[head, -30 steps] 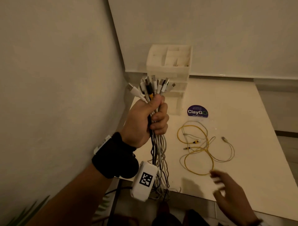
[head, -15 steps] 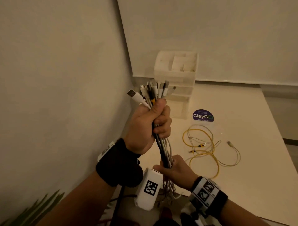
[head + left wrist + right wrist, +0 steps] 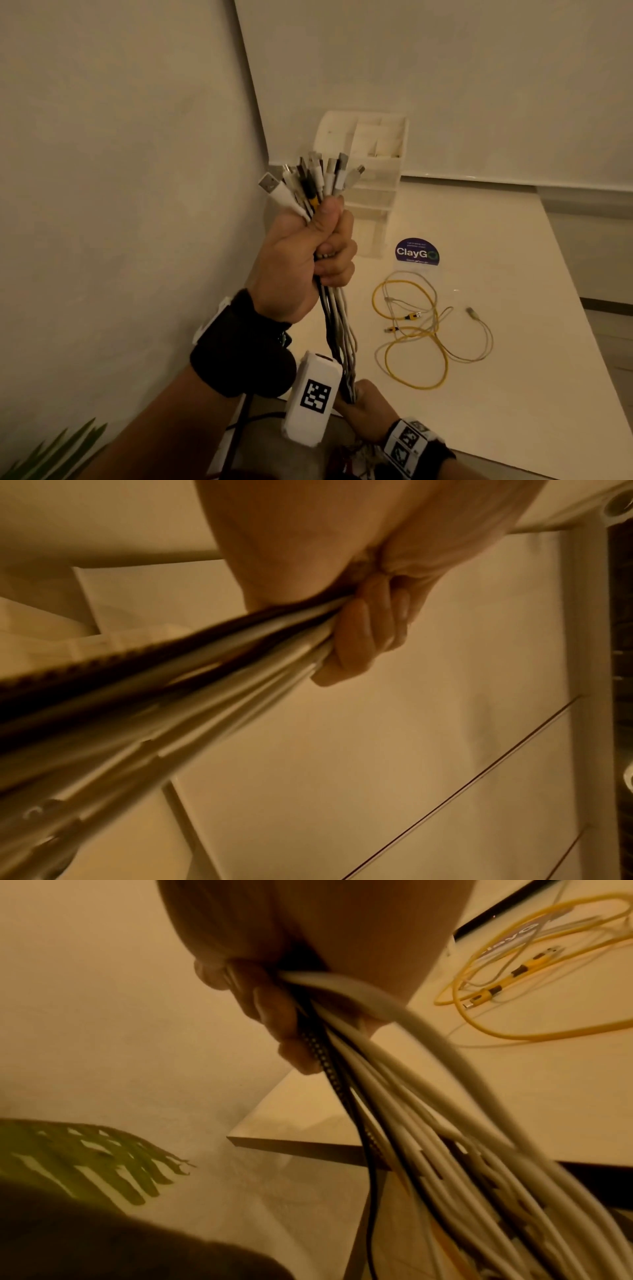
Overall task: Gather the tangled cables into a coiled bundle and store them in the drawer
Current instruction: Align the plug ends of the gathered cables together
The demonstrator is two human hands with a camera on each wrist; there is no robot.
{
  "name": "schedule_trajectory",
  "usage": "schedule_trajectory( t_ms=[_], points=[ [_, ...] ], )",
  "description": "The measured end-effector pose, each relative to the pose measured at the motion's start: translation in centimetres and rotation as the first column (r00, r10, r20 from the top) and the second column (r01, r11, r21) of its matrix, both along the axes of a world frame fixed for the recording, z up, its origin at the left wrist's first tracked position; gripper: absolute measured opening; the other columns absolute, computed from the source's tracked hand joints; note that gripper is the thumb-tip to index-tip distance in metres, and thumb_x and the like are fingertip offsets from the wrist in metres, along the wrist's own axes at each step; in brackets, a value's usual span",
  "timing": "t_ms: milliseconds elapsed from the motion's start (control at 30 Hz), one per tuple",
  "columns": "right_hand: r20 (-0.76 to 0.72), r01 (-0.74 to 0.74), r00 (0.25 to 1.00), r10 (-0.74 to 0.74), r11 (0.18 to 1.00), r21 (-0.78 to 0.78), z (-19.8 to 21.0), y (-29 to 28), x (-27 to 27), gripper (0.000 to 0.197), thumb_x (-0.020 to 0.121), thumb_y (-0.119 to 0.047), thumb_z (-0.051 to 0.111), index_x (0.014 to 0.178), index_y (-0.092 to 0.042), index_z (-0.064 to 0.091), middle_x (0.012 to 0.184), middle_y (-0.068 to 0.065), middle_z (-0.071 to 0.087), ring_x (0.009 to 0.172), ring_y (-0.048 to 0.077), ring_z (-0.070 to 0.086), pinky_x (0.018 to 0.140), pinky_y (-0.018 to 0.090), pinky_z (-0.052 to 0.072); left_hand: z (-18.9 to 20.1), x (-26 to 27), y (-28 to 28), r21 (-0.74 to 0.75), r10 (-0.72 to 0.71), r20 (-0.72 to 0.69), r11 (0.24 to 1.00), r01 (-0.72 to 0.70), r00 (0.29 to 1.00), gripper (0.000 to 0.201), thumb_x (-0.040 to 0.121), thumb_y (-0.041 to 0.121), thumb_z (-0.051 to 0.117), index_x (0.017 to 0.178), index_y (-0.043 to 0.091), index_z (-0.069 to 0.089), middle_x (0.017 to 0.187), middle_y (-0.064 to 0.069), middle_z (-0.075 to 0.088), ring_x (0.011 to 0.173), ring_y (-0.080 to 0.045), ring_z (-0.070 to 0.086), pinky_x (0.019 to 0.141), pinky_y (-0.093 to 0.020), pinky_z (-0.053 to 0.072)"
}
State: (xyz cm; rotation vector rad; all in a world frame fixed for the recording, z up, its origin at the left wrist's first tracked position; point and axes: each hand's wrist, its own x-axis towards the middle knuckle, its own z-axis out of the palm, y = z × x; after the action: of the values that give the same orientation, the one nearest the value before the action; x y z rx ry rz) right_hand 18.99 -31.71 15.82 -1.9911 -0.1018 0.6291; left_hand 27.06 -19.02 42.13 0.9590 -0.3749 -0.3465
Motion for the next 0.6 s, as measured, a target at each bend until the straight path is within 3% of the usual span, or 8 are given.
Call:
schedule_trajectory(
  t_ms=[133,200,233,300,333,433,500,600],
  points=[
    [-0.020,-0.072,0.997,0.070,0.991,-0.113,0.4,-1.9,0.4,0.058,0.064,-0.085,0.052,0.048,-0.030,0.043,0.053,-0.004,0.044,0.051,0.006,0.042,0.057,0.026,0.034,-1.5,0.5,-0.7,-0.017,-0.012,-0.082,1.000,0.010,0.997,0.028,0.093,0.029,0.044,0.075,0.016,0.025,0.055,0.004,0.031,0.038,-0.005,0.023,0.040,-0.021,0.016],
    [-0.035,-0.155,0.988,0.151,0.978,-0.140,1.9,-3.6,0.6,0.020,0.078,-0.061,0.064,0.069,-0.047,0.053,0.075,-0.009,0.058,0.071,0.006,0.056,0.071,0.027,0.043,-2.2,0.5,-0.7,-0.066,-0.022,-0.120,0.998,0.014,0.992,0.025,0.091,0.030,0.048,0.077,0.016,0.032,0.054,0.004,0.031,0.038,-0.005,0.023,0.039,-0.021,0.017],
    [-0.050,-0.211,0.977,0.206,0.966,-0.148,2.5,-4.7,0.8,0.019,0.079,-0.055,0.068,0.092,-0.050,0.054,0.095,-0.008,0.062,0.088,0.009,0.059,0.081,0.029,0.047,-2.5,0.5,-0.7,-0.088,-0.027,-0.130,0.996,0.016,0.991,0.025,0.090,0.031,0.050,0.078,0.016,0.033,0.054,0.005,0.031,0.039,-0.005,0.024,0.039,-0.021,0.018],
    [-0.122,-0.332,0.942,0.312,0.921,-0.203,4.2,-7.1,1.7,0.066,0.080,-0.045,0.071,0.136,-0.035,0.037,0.130,-0.005,0.051,0.116,0.013,0.051,0.099,0.030,0.043,-2.9,0.6,-0.9,-0.103,-0.016,-0.134,0.995,0.002,0.991,0.026,0.090,0.032,0.052,0.079,0.016,0.034,0.054,0.005,0.030,0.039,-0.004,0.024,0.039,-0.021,0.018],
    [-0.158,-0.368,0.928,0.339,0.901,-0.228,5.2,-8.4,2.4,0.076,0.082,-0.034,0.071,0.145,-0.031,0.027,0.137,-0.005,0.045,0.120,0.014,0.049,0.100,0.027,0.043,-3.0,0.7,-1.1,-0.097,-0.003,-0.140,0.995,-0.010,0.990,0.025,0.089,0.032,0.052,0.080,0.016,0.035,0.055,0.005,0.029,0.039,-0.004,0.024,0.039,-0.021,0.018],
    [-0.057,-0.306,0.951,0.304,0.900,-0.311,7.7,-11.6,6.0,0.057,0.086,-0.004,0.056,0.138,-0.024,0.044,0.123,-0.008,0.056,0.101,0.009,0.060,0.085,0.019,0.051,-3.5,1.4,-1.3,-0.121,-0.025,-0.178,0.993,0.003,0.984,0.020,0.085,0.028,0.059,0.085,0.014,0.044,0.057,0.005,0.031,0.041,-0.005,0.025,0.041,-0.023,0.018],
    [0.104,-0.138,0.976,0.192,0.911,-0.390,8.4,-12.7,9.5,0.038,0.089,-0.003,0.051,0.122,-0.019,0.061,0.110,-0.006,0.065,0.092,0.007,0.060,0.084,0.020,0.050,-3.9,2.2,-1.5,-0.179,-0.091,-0.217,0.982,0.053,0.972,0.022,0.080,0.026,0.063,0.093,0.013,0.052,0.062,0.004,0.035,0.045,-0.006,0.028,0.044,-0.024,0.021],
    [0.236,0.061,0.969,0.076,0.850,-0.523,7.1,-12.9,15.0,0.028,0.095,-0.011,0.047,0.118,-0.013,0.064,0.117,0.004,0.066,0.103,0.018,0.062,0.088,0.024,0.046,-4.2,3.1,-1.8,-0.163,-0.096,-0.258,0.985,0.054,0.961,0.023,0.087,0.029,0.049,0.101,0.011,0.054,0.065,0.003,0.035,0.048,-0.009,0.027,0.048,-0.026,0.023]
  ],
)
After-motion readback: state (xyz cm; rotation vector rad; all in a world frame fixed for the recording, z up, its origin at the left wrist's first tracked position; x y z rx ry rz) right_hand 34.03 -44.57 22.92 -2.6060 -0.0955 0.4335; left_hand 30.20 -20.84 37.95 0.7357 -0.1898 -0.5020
